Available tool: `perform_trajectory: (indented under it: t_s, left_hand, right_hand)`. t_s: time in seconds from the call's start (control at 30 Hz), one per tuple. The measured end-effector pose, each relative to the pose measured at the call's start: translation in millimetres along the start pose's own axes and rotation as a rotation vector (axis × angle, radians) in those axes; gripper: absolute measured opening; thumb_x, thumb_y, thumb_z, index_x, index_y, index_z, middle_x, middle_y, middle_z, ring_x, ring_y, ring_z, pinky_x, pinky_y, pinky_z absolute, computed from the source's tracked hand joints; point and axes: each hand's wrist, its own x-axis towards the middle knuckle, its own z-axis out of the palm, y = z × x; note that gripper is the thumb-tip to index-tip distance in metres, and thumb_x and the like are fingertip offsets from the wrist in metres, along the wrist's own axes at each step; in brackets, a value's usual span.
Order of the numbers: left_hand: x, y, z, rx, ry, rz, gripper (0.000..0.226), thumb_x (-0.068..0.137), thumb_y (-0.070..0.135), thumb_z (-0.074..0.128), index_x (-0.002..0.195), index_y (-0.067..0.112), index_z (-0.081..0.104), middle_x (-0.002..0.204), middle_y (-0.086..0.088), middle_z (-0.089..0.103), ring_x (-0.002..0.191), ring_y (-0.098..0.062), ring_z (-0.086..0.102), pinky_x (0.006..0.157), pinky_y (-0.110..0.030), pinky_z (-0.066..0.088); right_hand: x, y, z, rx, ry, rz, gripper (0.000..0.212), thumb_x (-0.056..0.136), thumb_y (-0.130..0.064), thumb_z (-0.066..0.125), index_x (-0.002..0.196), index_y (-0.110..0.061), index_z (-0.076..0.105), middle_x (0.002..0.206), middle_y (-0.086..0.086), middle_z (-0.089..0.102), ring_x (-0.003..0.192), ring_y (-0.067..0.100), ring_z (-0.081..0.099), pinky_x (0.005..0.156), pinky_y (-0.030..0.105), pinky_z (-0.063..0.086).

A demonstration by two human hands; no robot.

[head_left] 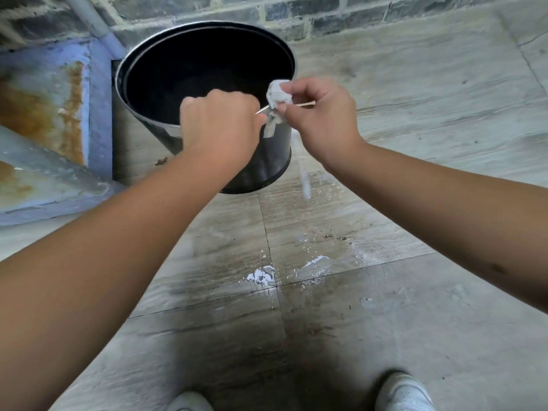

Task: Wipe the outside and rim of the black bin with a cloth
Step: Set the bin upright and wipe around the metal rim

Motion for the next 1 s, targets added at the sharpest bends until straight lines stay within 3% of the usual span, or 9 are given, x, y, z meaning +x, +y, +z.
perform_trajectory:
  t_s: [0.13, 0.2, 0.27, 0.33, 0.4, 0.47, 0.63, 0.83, 1.0]
  left_hand:
    - [7, -12, 0, -0.246, -0.123, 0.03, 0.031, 0.09, 0.051, 0.048, 0.096, 0.025, 0.063, 0.086, 0.001, 0.064, 0.093, -0.033, 0.061, 0.077, -0.041, 0.043]
    - [2, -45, -4, -0.283, -0.137, 0.105, 0.054, 0.082, 0.064, 0.046, 0.123, 0.03, 0.057, 0.107, 0.007, 0.069, 0.111, -0.029, 0.058, 0.093, -0.049, 0.041]
    - [-8, -90, -9, -0.223, -0.155, 0.193, 0.074, 0.076, 0.072, 0.041, 0.134, 0.028, 0.05, 0.121, 0.003, 0.066, 0.122, -0.027, 0.05, 0.097, -0.048, 0.03]
    - [-24, -132, -9, -0.184, -0.177, 0.27, 0.069, 0.078, 0.067, 0.051, 0.132, 0.025, 0.056, 0.124, -0.008, 0.064, 0.127, -0.026, 0.047, 0.093, -0.042, 0.024]
    - [-36, -154, -5, -0.159, -0.119, 0.294, 0.043, 0.084, 0.045, 0.067, 0.12, 0.021, 0.067, 0.117, -0.012, 0.069, 0.121, -0.026, 0.054, 0.085, -0.04, 0.019]
    - [-36, -157, 0, -0.101, -0.055, 0.302, 0.022, 0.09, 0.033, 0.059, 0.099, 0.019, 0.073, 0.098, -0.007, 0.073, 0.104, -0.026, 0.064, 0.082, -0.041, 0.02]
    - [-31, -133, -3, -0.142, -0.1, 0.24, 0.032, 0.093, 0.036, 0.05, 0.084, 0.014, 0.071, 0.073, -0.006, 0.067, 0.088, -0.03, 0.063, 0.086, -0.045, 0.032]
    - [-30, -52, 5, -0.257, -0.079, 0.084, 0.031, 0.099, 0.037, 0.045, 0.084, 0.015, 0.061, 0.075, -0.002, 0.057, 0.092, -0.028, 0.055, 0.089, -0.042, 0.035]
    - [-22, -9, 4, -0.2, -0.076, -0.008, 0.015, 0.099, 0.025, 0.047, 0.085, 0.018, 0.047, 0.093, -0.003, 0.06, 0.099, -0.027, 0.054, 0.088, -0.041, 0.034]
  right_hand:
    - [-2, -9, 7, -0.065, -0.009, -0.026, 0.019, 0.081, -0.012, 0.075, 0.098, -0.019, 0.071, 0.077, -0.016, 0.061, 0.073, 0.002, 0.06, 0.078, 0.018, 0.051]
    - [-1, -10, 5, -0.082, -0.024, -0.027, 0.018, 0.081, -0.012, 0.075, 0.097, -0.019, 0.071, 0.077, -0.015, 0.06, 0.072, 0.002, 0.059, 0.078, 0.018, 0.051]
    - [-1, -9, 5, -0.085, -0.04, -0.031, 0.019, 0.081, -0.011, 0.074, 0.097, -0.02, 0.07, 0.077, -0.014, 0.06, 0.071, 0.003, 0.059, 0.075, 0.015, 0.049]
    - [-2, -8, 8, -0.084, -0.028, -0.037, 0.019, 0.08, -0.009, 0.074, 0.095, -0.02, 0.069, 0.079, -0.011, 0.06, 0.071, 0.004, 0.057, 0.071, 0.012, 0.047]
    - [-1, -9, 9, -0.089, -0.009, -0.048, 0.019, 0.08, -0.008, 0.073, 0.094, -0.018, 0.068, 0.081, -0.006, 0.06, 0.07, 0.005, 0.056, 0.069, 0.01, 0.045]
    - [-1, -9, 11, -0.109, -0.005, -0.057, 0.018, 0.079, -0.008, 0.073, 0.094, -0.017, 0.068, 0.081, -0.006, 0.06, 0.072, 0.006, 0.056, 0.071, 0.013, 0.046]
    - [2, -9, 12, -0.15, 0.037, -0.06, 0.016, 0.081, -0.01, 0.071, 0.094, -0.018, 0.068, 0.077, -0.016, 0.059, 0.072, 0.002, 0.058, 0.076, 0.019, 0.051]
    - [-3, -6, 13, -0.185, 0.057, -0.082, 0.017, 0.083, -0.01, 0.068, 0.096, -0.021, 0.067, 0.099, 0.002, 0.069, 0.077, 0.005, 0.061, 0.08, 0.02, 0.052]
    - [-11, -3, 14, -0.146, 0.081, -0.098, 0.02, 0.081, -0.009, 0.07, 0.091, -0.026, 0.065, 0.093, -0.001, 0.065, 0.071, -0.005, 0.056, 0.077, 0.015, 0.051]
